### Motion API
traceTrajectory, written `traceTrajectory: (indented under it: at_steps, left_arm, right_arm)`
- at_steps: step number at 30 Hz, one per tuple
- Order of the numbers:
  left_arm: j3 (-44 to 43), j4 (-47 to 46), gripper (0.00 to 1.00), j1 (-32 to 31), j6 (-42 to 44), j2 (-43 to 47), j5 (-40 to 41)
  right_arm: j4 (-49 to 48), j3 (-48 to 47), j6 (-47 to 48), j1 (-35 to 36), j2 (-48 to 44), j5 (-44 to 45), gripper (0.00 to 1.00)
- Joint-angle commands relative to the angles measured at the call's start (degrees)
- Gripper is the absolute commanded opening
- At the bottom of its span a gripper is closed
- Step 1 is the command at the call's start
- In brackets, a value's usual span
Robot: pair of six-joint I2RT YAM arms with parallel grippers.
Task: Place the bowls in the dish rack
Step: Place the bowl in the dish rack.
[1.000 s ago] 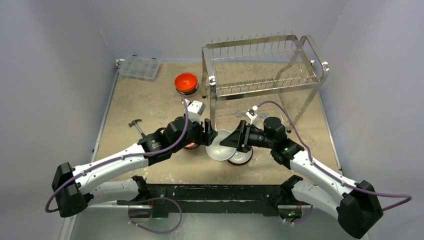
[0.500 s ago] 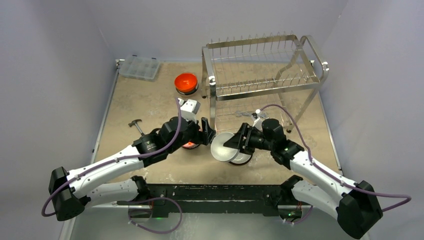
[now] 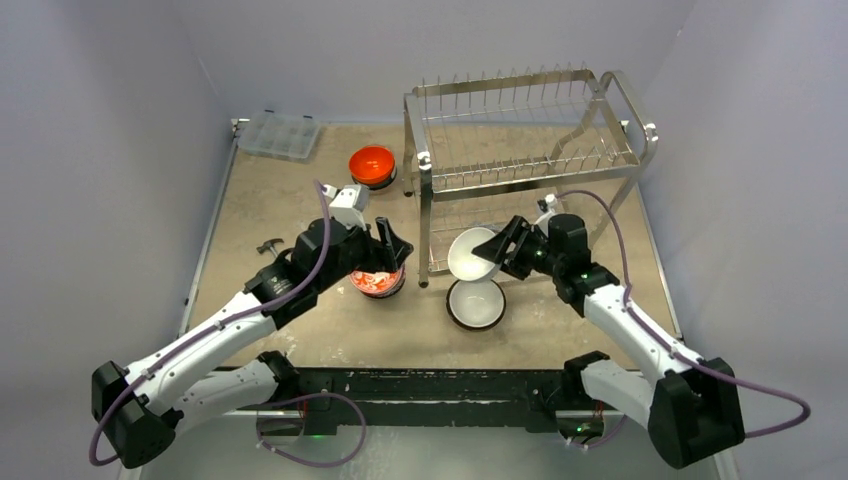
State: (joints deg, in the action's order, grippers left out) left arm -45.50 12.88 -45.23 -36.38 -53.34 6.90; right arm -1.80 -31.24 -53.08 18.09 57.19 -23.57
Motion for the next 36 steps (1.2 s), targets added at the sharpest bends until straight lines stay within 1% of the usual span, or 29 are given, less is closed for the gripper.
traceTrajectory:
  at_steps: [1,2,6,7,14,17,20,25,30,32,36]
  left_arm:
    - [0.9,-1.1,0.74,3.1,-1.1,1.2,-5.7]
    - [0.7,-0.8,0.74,3.4,-1.1,1.2,-6.0]
    - [0.5,0.2,0.87,4.8,-0.9,1.7,-6.6]
    - [0.5,0.4,0.88,5.2,-0.7,1.7,-6.6]
    - [1.1,0.8,0.91,10.5,-0.7,1.6,-13.3]
    - [1.3,1.2,0.93,14.4,0.2,1.1,-16.5]
    - [1.1,2.4,0.93,19.8,1.5,0.2,-20.0]
    - [1.2,3.0,0.94,27.7,3.7,-1.1,-26.0]
    - [1.2,4.0,0.95,35.3,7.1,-3.1,-31.5]
    - [1.3,4.5,0.95,37.0,8.8,-3.5,-32.0]
    - [1.7,6.3,0.95,37.8,13.2,-3.7,-28.3]
  right_arm:
    - [-10.1,-4.7,2.8,-0.1,4.5,-2.0,0.0]
    - [-11.0,-5.2,3.7,-0.1,5.9,-1.8,0.0]
    - [-16.5,-6.7,5.9,-0.2,10.8,-1.0,0.0]
    - [-18.1,-7.0,6.3,-0.1,12.1,-0.8,0.0]
    - [-31.7,-8.5,6.2,-0.1,20.3,1.0,0.0]
    - [-35.5,-9.3,7.0,0.0,22.9,1.9,0.0]
    - [-39.2,-9.4,8.3,0.0,24.2,3.8,0.0]
    - [-40.3,-11.4,11.5,0.9,27.1,8.1,0.0]
    - [-39.9,-14.5,14.8,3.4,30.6,12.4,0.0]
    - [-39.9,-15.4,16.0,4.6,31.6,14.9,0.0]
    - [-39.9,-17.5,19.6,7.5,33.3,20.3,0.0]
